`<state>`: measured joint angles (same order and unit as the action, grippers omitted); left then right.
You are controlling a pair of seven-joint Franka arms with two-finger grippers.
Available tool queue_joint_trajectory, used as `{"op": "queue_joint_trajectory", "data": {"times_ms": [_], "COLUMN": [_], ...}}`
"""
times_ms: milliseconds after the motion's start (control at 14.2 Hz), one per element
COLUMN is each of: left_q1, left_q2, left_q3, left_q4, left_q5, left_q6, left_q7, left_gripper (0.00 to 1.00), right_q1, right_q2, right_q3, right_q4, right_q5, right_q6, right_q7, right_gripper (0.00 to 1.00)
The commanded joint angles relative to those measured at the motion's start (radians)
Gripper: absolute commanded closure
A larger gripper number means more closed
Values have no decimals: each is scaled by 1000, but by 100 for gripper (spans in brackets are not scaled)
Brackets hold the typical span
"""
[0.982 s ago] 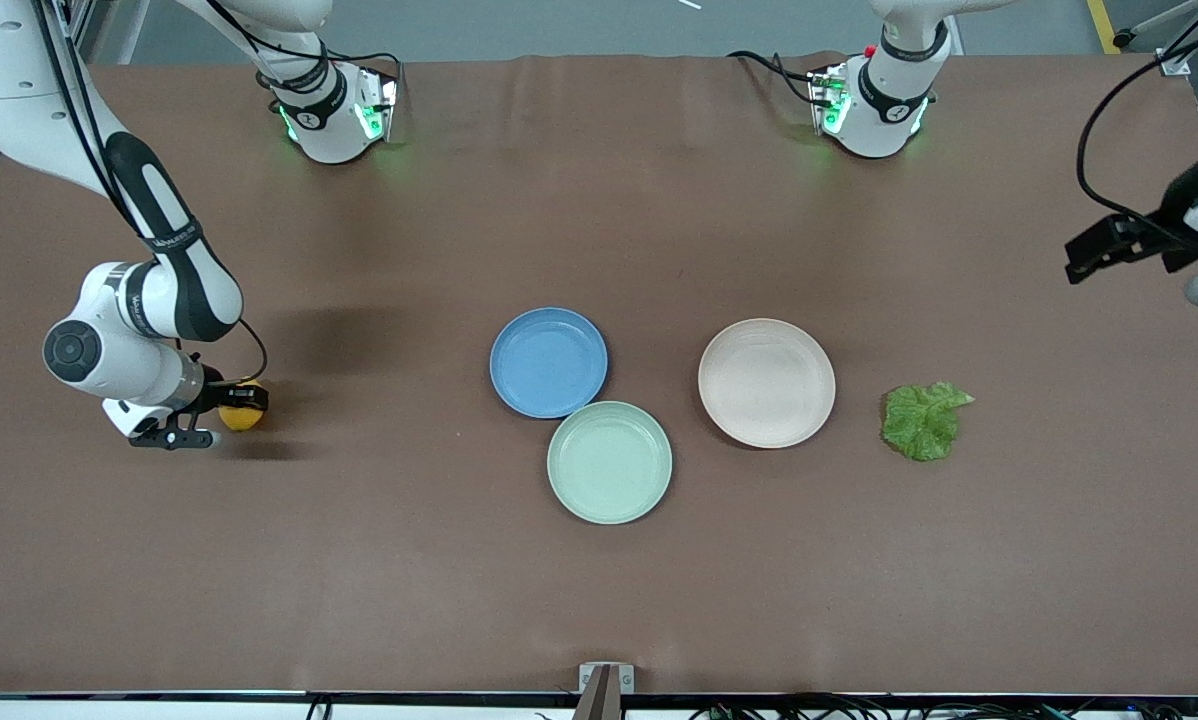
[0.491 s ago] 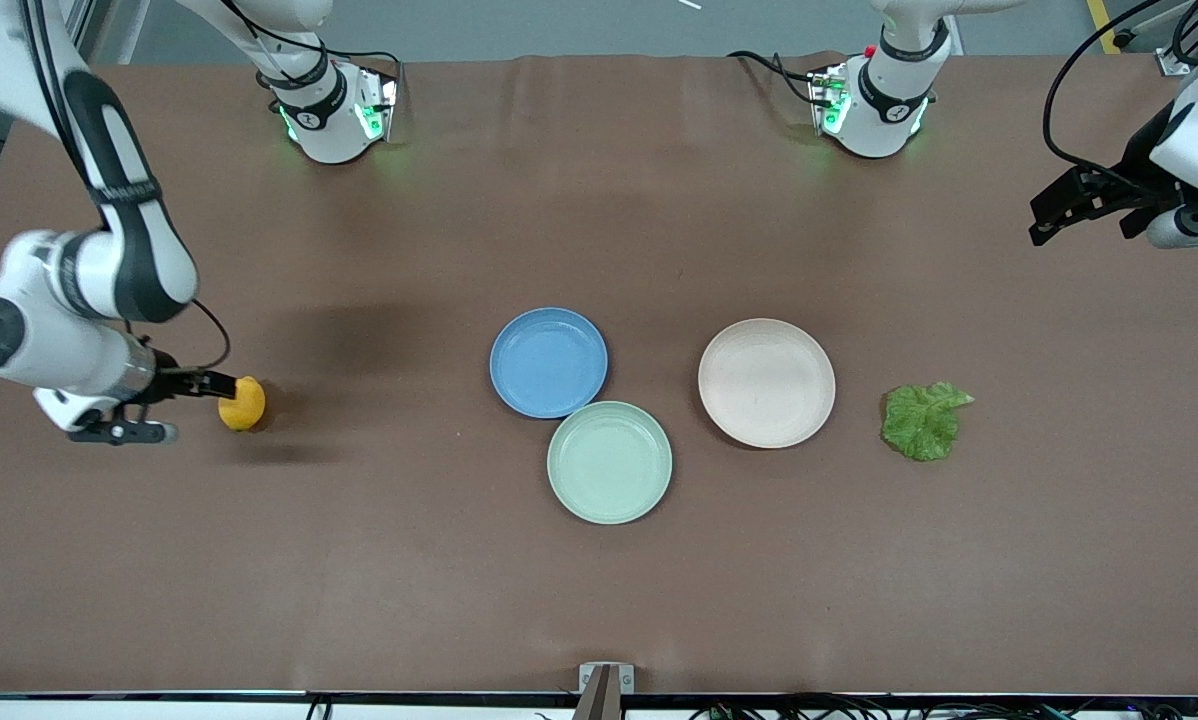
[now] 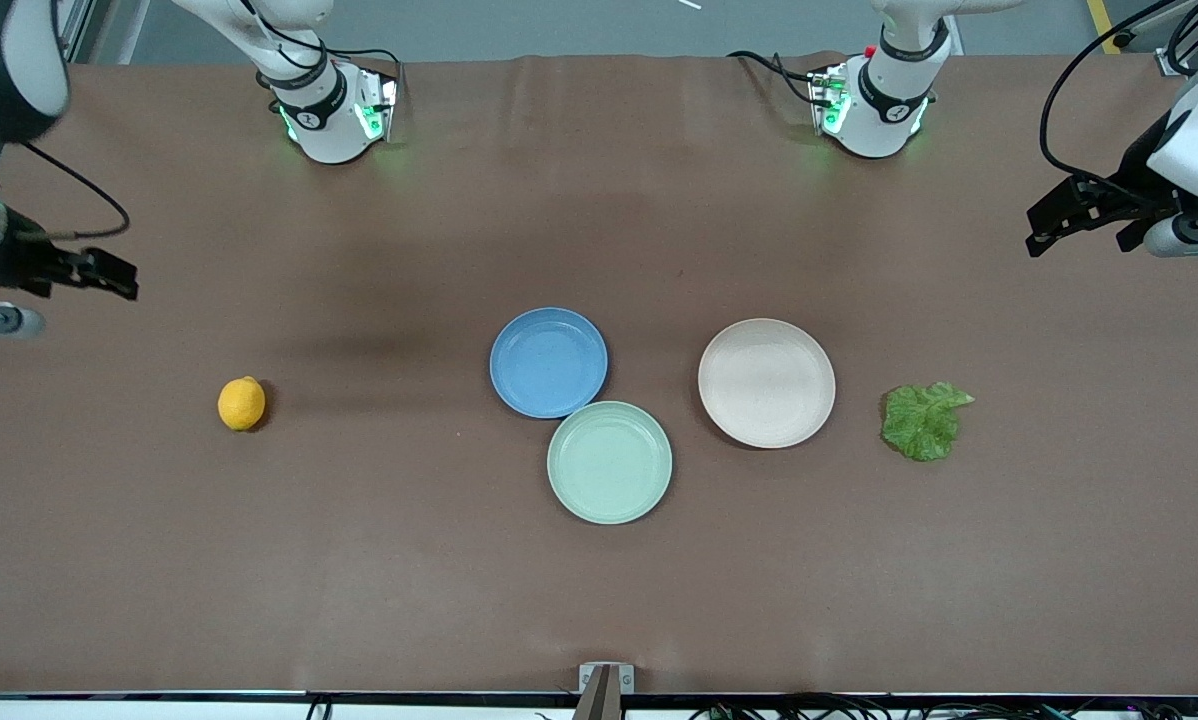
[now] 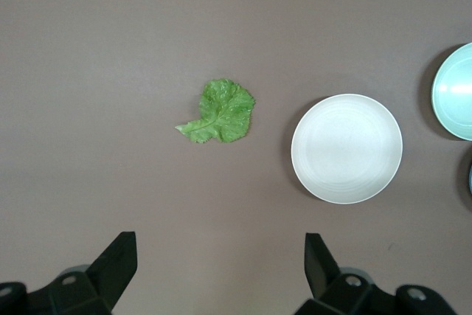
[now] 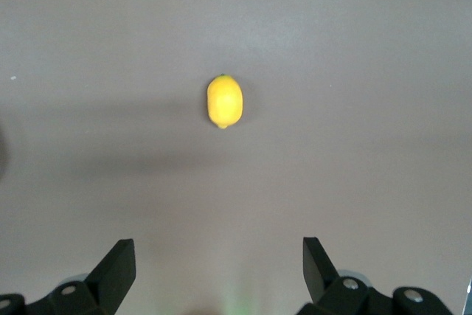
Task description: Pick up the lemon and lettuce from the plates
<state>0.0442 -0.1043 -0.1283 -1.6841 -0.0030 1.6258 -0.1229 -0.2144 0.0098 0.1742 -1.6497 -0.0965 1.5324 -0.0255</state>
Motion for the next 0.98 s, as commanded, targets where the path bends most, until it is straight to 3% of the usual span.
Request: {"op": "queue_joint_trajectory", "data": {"times_ms": [0, 421, 912], "left_q1": [5, 5, 5], "left_q2": [14, 18, 17], "left_q3": [6, 12, 10], "left_q4": [29, 49, 50], "left_q5": [-6, -5, -5], "left_q6": [-9, -24, -50], "left_q7": [17, 8, 11], "left_gripper": [0, 0, 0], "right_q1": [-2, 15, 15], "right_q2": [15, -59, -82], "right_q3": [4, 4, 4], "right_q4": [86, 47, 50], "right_q5": [55, 123, 123], "right_q6": [-75, -95, -104], "right_q7": [6, 9, 7], "right_gripper": [0, 0, 0]}}
